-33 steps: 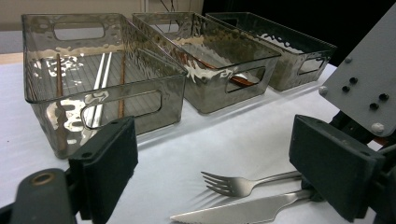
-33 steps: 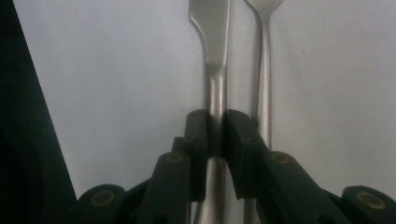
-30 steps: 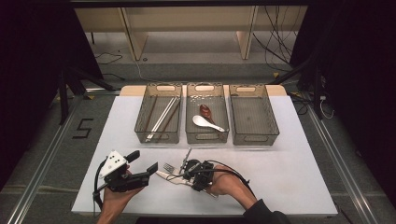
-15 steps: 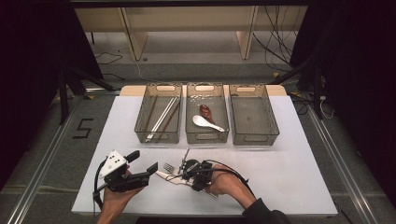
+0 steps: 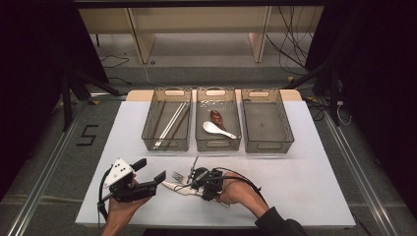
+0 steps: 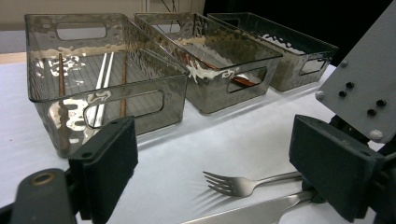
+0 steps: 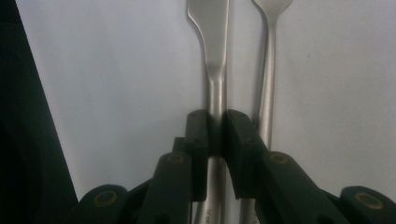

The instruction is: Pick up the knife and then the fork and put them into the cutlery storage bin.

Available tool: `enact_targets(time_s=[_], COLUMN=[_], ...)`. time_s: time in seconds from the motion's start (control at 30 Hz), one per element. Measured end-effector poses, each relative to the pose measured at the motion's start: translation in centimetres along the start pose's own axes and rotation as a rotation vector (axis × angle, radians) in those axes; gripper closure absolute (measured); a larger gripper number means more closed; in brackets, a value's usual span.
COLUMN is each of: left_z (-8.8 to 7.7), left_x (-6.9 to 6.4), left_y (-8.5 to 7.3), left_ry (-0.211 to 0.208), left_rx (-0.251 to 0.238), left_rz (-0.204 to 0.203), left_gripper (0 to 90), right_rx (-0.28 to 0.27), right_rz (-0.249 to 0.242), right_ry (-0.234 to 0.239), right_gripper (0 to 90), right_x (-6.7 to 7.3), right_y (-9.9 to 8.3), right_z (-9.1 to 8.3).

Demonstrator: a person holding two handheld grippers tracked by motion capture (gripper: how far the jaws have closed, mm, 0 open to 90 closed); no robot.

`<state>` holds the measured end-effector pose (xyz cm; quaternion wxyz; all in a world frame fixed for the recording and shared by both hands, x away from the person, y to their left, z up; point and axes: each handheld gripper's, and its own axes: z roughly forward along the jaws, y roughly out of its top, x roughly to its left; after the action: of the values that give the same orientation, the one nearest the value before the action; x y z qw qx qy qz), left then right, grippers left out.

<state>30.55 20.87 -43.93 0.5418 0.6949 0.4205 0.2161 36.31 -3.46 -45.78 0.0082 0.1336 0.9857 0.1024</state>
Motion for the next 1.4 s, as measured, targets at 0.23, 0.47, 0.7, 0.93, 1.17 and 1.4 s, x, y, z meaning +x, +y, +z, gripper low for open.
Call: enact_targets(time_s=[0.23, 0.47, 0.7, 0.93, 1.17, 1.4], left_z=[-0.1, -0.1, -0.1, -0.2, -0.2, -0.1], left_x=[0.0, 0.0, 0.0, 0.0, 0.0, 0.0], left_y=[0.0, 0.0, 0.1, 0.1, 0.0, 0.0], left_ry=[0.001, 0.006, 0.008, 0.008, 0.007, 0.007], left_rx=[-0.001, -0.008, -0.015, -0.017, -0.018, -0.018], left_rz=[0.000, -0.003, -0.009, -0.007, -0.008, -0.009], left_gripper=[14.9, 14.9, 14.9, 14.9, 14.9, 14.9], right_rx=[-0.014, -0.060, -0.123, -0.194, -0.287, -0.389], right_rz=[0.003, 0.031, 0.072, 0.123, 0.193, 0.320], right_ry=[0.022, 0.041, 0.054, 0.057, 0.042, -0.005], right_gripper=[80.4, 80.3, 80.4, 80.3, 80.3, 80.3], right_x=[-0.2, -0.8, -1.8, -3.1, -5.1, -8.3], right_y=[0.0, -0.2, -0.8, -1.5, -2.7, -4.9], right_z=[-0.1, -0.8, -2.1, -3.7, -6.5, -9.6])
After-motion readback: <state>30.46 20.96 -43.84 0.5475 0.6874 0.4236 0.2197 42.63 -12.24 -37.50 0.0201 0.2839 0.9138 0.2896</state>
